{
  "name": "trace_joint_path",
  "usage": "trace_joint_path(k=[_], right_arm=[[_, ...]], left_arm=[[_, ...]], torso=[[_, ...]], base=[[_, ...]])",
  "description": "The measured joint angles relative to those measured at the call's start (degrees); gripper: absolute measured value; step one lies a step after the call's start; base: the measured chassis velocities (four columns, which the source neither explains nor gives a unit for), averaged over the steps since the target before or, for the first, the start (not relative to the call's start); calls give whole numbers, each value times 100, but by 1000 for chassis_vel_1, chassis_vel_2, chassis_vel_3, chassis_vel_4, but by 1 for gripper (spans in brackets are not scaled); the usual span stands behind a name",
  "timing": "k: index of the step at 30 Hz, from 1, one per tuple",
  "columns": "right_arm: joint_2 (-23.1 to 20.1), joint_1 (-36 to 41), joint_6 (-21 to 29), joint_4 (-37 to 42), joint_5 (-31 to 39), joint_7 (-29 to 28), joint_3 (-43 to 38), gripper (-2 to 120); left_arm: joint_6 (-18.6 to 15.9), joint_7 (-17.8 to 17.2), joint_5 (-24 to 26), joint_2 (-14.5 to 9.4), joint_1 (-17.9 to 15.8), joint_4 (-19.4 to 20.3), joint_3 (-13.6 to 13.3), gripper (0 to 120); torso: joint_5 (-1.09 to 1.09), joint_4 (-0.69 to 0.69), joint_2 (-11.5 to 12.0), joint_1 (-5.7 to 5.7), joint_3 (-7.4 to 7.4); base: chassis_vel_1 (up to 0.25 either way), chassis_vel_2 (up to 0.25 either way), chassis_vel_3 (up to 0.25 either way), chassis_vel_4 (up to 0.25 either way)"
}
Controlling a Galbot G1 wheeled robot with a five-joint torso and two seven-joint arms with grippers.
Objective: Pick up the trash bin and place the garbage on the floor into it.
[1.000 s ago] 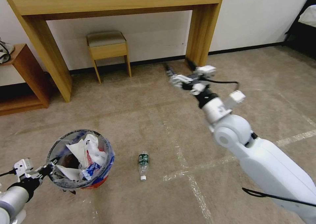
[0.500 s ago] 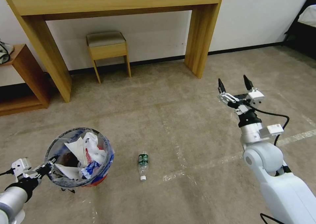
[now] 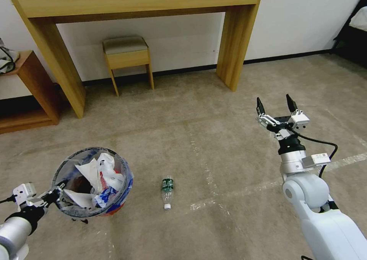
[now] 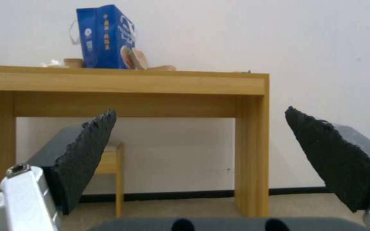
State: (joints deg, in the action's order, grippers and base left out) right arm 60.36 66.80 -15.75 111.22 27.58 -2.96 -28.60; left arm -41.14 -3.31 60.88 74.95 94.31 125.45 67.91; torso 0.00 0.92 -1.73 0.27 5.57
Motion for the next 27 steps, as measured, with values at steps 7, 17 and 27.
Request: trace_joint_path(k=[7, 17, 27], right_arm=[[59, -8, 0, -36, -18, 0, 68, 100], [67, -9, -1, -65, -37, 0, 104, 100], [67, -3, 7, -77, -49, 17, 115, 100]], left_arm=[[2, 0, -19, 18, 4, -14, 2, 1], [28, 8, -95, 36, -5, -78, -30, 1], [43, 11, -100, -9, 1, -106, -1, 1]], torso=[[0, 0, 0, 0, 0], [0, 0, 0, 0, 0], [0, 0, 0, 1, 0]], base=[[0, 0, 0, 0], [0, 0, 0, 0], [0, 0, 0, 0]])
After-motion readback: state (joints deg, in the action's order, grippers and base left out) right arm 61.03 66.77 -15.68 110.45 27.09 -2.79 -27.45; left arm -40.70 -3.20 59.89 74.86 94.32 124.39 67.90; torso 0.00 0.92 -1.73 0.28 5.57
